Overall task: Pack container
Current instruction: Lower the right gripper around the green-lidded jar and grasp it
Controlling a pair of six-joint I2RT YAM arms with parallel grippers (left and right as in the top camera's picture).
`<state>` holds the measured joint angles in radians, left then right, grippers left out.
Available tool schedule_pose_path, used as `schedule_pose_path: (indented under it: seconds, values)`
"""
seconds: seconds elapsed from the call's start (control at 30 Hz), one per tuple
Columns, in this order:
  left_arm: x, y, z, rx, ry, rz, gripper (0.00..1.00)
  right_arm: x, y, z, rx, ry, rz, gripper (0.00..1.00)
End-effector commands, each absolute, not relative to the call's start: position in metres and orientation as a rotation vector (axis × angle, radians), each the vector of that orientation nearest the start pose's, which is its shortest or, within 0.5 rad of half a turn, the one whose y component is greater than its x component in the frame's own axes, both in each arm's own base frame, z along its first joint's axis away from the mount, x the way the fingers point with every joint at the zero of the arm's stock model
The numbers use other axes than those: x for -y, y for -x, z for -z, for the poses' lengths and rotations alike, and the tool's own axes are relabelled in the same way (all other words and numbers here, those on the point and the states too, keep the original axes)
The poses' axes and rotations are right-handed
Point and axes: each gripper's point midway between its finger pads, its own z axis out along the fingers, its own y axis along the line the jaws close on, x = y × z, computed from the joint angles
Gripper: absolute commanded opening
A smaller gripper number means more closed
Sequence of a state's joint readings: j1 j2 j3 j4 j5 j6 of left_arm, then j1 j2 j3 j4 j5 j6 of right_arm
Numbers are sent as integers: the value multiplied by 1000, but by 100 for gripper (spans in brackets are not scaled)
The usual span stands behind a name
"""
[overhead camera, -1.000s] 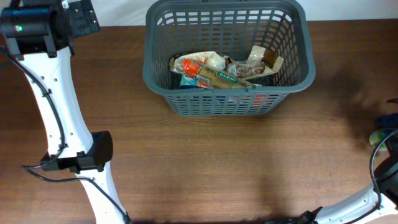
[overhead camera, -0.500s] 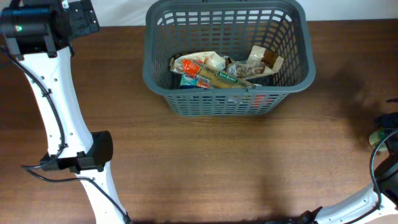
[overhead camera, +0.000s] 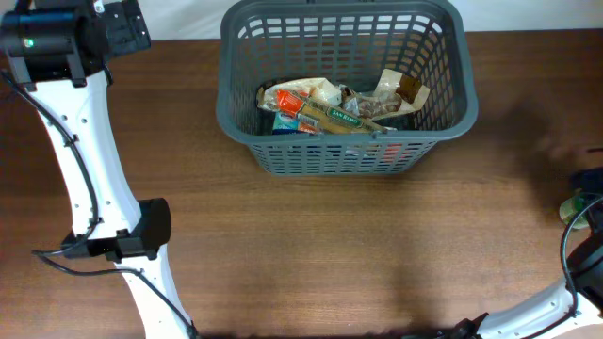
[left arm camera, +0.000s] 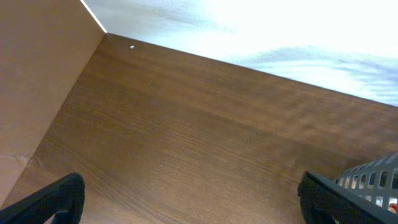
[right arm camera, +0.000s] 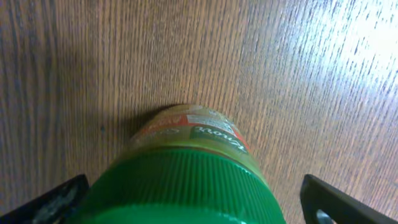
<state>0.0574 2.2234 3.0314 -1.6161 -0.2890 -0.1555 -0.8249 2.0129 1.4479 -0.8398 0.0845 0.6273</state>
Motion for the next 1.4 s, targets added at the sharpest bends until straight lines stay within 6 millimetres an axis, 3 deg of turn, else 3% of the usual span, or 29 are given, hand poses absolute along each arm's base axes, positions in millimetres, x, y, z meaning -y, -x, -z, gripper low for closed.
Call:
schedule_pose_path:
  seconds: [0.0, 0.17, 0.37, 0.53, 0.6, 0.67, 0.8, 0.9, 1.17, 1.37]
  values:
    - [-77, -469, -366, -2329, 402, -304, 99, 313, -268, -31, -2211, -1993, 157, 95]
    - [-77, -469, -366, -2329, 402, -304, 99, 314, -268, -28, -2211, -1995, 159, 93]
    - [-77, -469, -366, -2329, 402, -304, 99, 309, -264, -6, -2260, -2033, 151, 94]
    - [-77, -469, -366, -2329, 402, -304, 99, 308, -263, 0, -2267, -2045, 150, 93]
    - [-77, -469, -366, -2329, 402, -304, 99, 309, -263, 0, -2264, -2043, 151, 82]
    - [-77, -469, -366, -2329, 402, -304, 99, 309, -263, 0, -2264, -2043, 151, 57]
    - [-77, -469, -366, -2329, 402, -304, 99, 309, -263, 0, -2265, -2042, 151, 38]
    - [-77, -469, -366, -2329, 402, -304, 99, 309, -263, 0, -2265, -2042, 152, 4]
    - [-77, -469, -366, -2329, 402, -304, 99, 307, -266, -10, -2278, -2022, 150, 4]
    - [-77, -469, -366, -2329, 402, -304, 99, 312, -288, -49, -2305, -1894, 159, 4]
